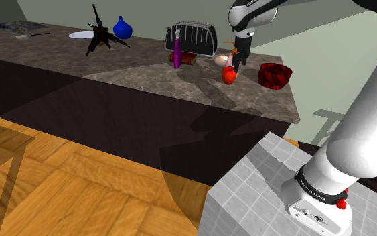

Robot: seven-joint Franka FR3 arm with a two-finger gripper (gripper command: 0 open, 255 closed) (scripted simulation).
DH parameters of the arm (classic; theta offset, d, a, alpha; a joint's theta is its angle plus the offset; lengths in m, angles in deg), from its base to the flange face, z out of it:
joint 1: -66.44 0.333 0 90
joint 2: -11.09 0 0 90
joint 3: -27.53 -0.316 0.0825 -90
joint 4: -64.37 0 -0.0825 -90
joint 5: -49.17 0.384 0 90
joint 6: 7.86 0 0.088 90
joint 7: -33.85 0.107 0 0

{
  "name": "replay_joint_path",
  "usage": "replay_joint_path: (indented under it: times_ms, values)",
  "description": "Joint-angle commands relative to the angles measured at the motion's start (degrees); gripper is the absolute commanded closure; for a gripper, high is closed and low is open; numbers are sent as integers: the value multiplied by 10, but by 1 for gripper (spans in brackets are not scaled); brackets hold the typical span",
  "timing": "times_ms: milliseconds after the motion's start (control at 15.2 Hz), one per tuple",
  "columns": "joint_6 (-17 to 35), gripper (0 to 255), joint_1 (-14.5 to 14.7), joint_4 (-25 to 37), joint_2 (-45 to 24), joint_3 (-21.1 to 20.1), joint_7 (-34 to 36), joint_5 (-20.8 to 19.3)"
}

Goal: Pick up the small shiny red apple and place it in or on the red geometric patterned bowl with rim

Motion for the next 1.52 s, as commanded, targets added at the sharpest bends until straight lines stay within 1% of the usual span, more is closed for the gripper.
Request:
replay_joint_path:
  times_ms: [0,330,396,858,1386,1452]
  values:
    - [7,0,-8,38,-46,2,-22,9]
    - [7,0,-36,154,-163,0,-75,32]
    - [6,0,-38,159,-167,-1,-76,33]
    - [56,0,-45,132,-190,-3,-80,39]
    - [56,0,-45,132,-190,-3,-80,39]
    - [56,255,-45,132,-190,-3,-80,39]
